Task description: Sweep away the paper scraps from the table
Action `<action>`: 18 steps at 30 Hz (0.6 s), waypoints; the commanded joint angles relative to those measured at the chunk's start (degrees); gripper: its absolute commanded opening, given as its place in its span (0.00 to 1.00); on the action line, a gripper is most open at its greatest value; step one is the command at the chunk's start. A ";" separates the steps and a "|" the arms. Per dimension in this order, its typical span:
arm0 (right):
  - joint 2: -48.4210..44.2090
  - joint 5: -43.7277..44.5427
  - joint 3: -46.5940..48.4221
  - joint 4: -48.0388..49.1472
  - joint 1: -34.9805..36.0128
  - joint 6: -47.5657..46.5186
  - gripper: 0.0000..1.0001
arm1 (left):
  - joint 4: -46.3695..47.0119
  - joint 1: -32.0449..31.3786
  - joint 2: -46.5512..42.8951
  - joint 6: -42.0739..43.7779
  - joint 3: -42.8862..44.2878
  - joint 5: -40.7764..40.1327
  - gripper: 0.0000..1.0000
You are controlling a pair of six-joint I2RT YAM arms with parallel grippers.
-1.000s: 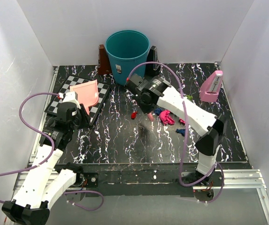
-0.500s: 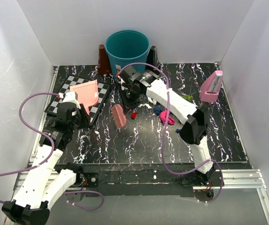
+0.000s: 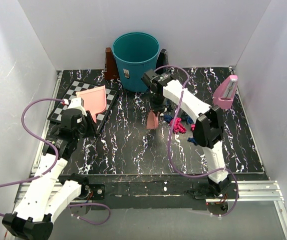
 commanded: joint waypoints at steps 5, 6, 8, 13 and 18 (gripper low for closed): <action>-15.43 14.68 -11.09 -2.47 -1.49 -4.36 0.01 | 2.72 -0.41 6.10 1.64 -0.07 6.97 0.19; -18.86 12.49 -12.85 0.17 -1.67 -5.24 0.01 | 2.72 -0.76 7.25 2.08 0.10 7.85 0.19; -25.28 9.40 -17.24 5.53 -2.20 -6.65 0.01 | 2.63 -2.16 9.62 2.78 0.28 7.86 0.19; -35.05 10.42 -22.27 9.86 -5.18 -7.54 0.01 | -0.26 -9.44 16.91 3.66 1.95 5.85 0.17; -35.33 21.16 -25.60 12.05 -5.71 -15.06 0.01 | -4.83 -17.79 24.21 4.98 5.46 -0.13 0.18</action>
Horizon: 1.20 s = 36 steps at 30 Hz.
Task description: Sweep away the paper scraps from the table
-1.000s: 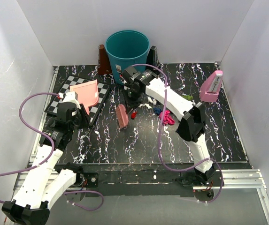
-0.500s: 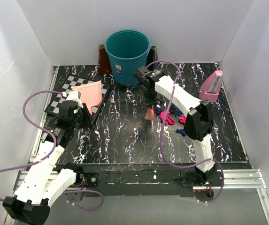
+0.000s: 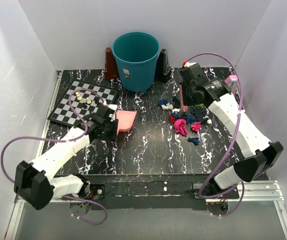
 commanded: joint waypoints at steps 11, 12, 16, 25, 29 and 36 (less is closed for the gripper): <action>16.92 19.03 0.69 17.47 -2.99 -29.75 0.01 | -12.72 -14.38 21.37 7.52 18.88 -7.80 0.19; 19.03 19.22 2.62 17.92 -3.52 -31.08 0.01 | -13.69 -14.91 23.65 7.79 20.29 -8.24 0.19; 28.18 18.26 9.83 18.27 -4.67 -35.56 0.01 | -16.25 -15.79 29.99 9.02 23.90 -8.78 0.15; 30.65 -5.62 6.68 21.10 -4.40 -44.71 0.01 | -15.81 -15.88 36.68 11.57 28.21 -3.15 0.17; 28.20 -18.19 6.59 16.87 -3.26 -44.45 0.01 | -15.28 -15.88 37.82 12.88 29.18 -2.71 0.17; 18.45 -37.38 5.19 11.95 -2.91 -39.01 0.01 | -14.84 -15.88 39.58 13.77 31.11 -1.39 0.17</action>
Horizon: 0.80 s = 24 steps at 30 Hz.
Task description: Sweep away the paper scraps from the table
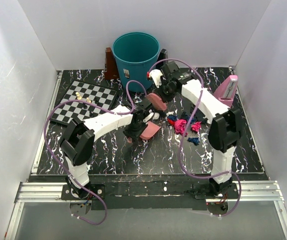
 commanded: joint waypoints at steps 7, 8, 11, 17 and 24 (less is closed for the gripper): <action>-14.57 -9.11 -3.98 -1.43 -1.87 9.78 0.01 | 2.70 -0.12 0.48 1.75 1.32 2.63 0.17; -14.40 -3.95 -4.07 -0.55 -1.96 10.49 0.01 | 2.87 -0.12 0.39 1.75 1.06 2.72 0.17; -11.69 5.56 -3.03 -0.27 -2.05 10.68 0.01 | 2.87 -0.12 0.21 1.75 0.79 2.64 0.17; -4.65 13.77 -1.08 -0.36 -1.35 9.36 0.01 | 3.49 -0.12 -0.66 1.75 0.09 2.63 0.17; -3.23 5.09 -4.25 -0.09 4.36 5.23 0.01 | 3.93 -0.12 -0.75 1.57 -0.44 2.90 0.17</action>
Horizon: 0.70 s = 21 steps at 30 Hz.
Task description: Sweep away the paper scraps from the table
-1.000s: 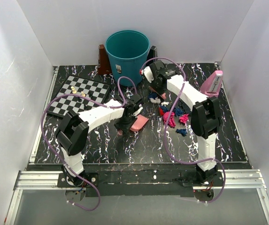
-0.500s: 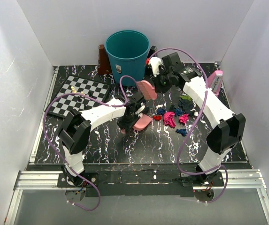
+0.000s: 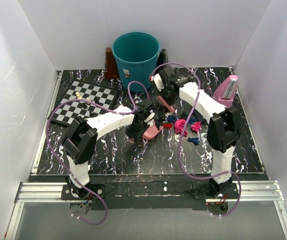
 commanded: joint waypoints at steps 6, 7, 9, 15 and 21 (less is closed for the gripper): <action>-9.20 -23.88 -5.87 -0.56 6.74 -3.97 0.01 | 1.11 -0.03 -2.50 0.44 -0.77 1.04 0.16; -10.44 -25.91 -6.14 -1.17 6.65 -3.35 0.01 | 1.20 -0.03 -2.50 0.44 -1.03 1.04 0.16; -12.37 -27.68 -6.40 -2.23 6.65 -1.86 0.01 | 1.11 -0.03 -2.41 0.44 -1.03 1.04 0.16; -17.82 -30.48 -5.35 -0.93 2.10 5.17 0.01 | 1.11 -0.03 -3.11 0.35 -0.77 0.78 0.16; -22.93 -29.99 -7.72 4.00 -3.89 11.15 0.01 | 1.37 -0.12 -4.35 0.08 -1.73 0.43 0.16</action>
